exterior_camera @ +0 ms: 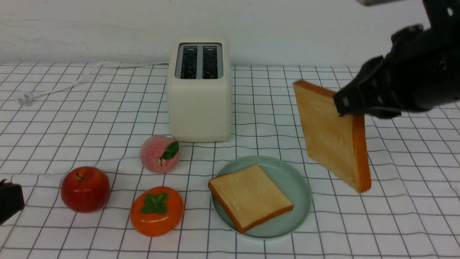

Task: Take toasted bread from bread machine on white checkered table place on plate.
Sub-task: 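Place the held slice of bread on top of the slice on the plate with the right gripper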

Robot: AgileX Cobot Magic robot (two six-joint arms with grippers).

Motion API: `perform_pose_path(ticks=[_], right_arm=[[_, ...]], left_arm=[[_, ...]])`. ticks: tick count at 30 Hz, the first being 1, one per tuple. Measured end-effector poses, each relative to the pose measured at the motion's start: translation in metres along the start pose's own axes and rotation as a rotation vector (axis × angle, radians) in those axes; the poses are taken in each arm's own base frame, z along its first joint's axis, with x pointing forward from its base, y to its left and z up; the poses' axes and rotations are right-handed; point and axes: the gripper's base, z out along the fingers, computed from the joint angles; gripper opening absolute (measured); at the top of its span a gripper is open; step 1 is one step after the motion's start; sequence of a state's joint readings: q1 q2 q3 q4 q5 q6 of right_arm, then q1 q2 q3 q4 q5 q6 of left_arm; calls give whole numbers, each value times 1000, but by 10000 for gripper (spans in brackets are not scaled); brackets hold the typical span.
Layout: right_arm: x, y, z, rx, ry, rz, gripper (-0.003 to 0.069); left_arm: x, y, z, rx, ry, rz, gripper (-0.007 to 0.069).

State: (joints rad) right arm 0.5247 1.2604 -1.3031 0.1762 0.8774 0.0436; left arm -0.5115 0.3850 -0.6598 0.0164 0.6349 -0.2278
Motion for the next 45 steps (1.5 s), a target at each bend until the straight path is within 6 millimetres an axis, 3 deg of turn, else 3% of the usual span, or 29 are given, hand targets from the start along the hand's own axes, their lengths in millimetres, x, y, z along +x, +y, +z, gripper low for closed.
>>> perform_pose_path(ticks=[3, 8, 13, 18, 24, 30, 34, 35, 36, 38, 41, 43, 45], right_arm=[[5, -4, 21, -65, 39, 38, 74], [5, -13, 73, -269, 108, 104, 74], [2, -45, 117, -424, 99, 250, 74], [5, -68, 148, -523, 85, 371, 74], [19, -91, 184, -500, 131, 464, 74], [25, -103, 193, -418, 142, 490, 106], [30, -114, 193, -351, 181, 488, 263], [31, -114, 193, -347, 183, 488, 273], [33, -121, 191, -317, 201, 480, 378], [35, -126, 190, -304, 209, 476, 427], [33, -139, 180, -271, 225, 461, 528], [28, -142, 171, -261, 230, 449, 536], [16, -142, 145, -237, 231, 392, 497]], left_arm=[[0, 0, 0, 0, 1, 0, -13], [2, 0, 0, -2, 20, -3, -13], [4, 1, 0, -7, 49, -6, -13], [6, 1, 0, -11, 69, -6, -13], [7, 1, 0, -12, 72, -6, -13], [7, 1, 0, -12, 74, -6, -13], [7, 1, 0, -12, 75, -7, -13], [7, 1, 0, -12, 75, -7, -13], [7, 1, 0, -12, 75, -7, -13], [7, 1, 0, -12, 75, -7, -13], [7, 1, 0, -12, 75, -7, -13], [7, 1, 0, -12, 74, -7, -13], [6, 1, 0, -11, 67, -5, -13]])
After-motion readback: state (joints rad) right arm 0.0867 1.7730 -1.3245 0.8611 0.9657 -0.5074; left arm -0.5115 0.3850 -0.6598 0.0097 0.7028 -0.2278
